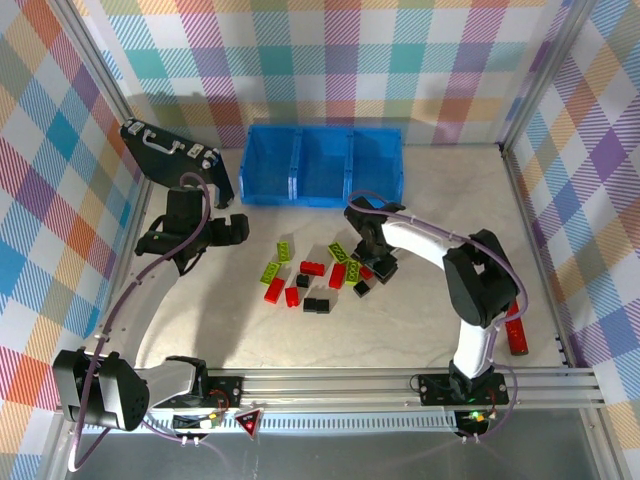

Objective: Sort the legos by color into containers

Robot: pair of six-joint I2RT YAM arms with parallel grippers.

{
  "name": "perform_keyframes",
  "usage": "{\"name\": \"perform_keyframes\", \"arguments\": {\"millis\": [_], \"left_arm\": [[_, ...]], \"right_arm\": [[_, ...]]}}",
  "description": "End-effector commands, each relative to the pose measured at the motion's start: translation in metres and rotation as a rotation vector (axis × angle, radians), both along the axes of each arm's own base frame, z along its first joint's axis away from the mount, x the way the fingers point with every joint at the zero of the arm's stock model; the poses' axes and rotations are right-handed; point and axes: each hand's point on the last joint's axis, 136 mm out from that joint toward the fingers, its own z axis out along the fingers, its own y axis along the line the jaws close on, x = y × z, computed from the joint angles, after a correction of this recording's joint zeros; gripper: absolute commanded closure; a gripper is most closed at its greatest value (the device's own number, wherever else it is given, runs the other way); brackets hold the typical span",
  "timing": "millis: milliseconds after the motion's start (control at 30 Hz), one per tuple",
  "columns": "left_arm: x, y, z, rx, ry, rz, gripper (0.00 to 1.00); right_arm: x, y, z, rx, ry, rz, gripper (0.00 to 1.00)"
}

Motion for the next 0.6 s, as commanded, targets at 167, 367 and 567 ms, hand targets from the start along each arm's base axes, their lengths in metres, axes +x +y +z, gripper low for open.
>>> {"name": "perform_keyframes", "arguments": {"millis": [167,367,567], "left_arm": [[0.001,0.007,0.007,0.012,-0.034,0.023,0.0],[0.002,0.009,0.004,0.023,-0.027,0.026,0.0],[0.002,0.011,0.005,0.033,-0.03,0.031,0.0]], "right_arm": [[0.01,0.002,-0.015,-0.045,0.008,0.007,0.43],[0.012,0.001,-0.02,-0.06,0.008,0.006,0.48],[0.013,-0.002,-0.018,-0.074,-0.002,0.004,0.49]]}}
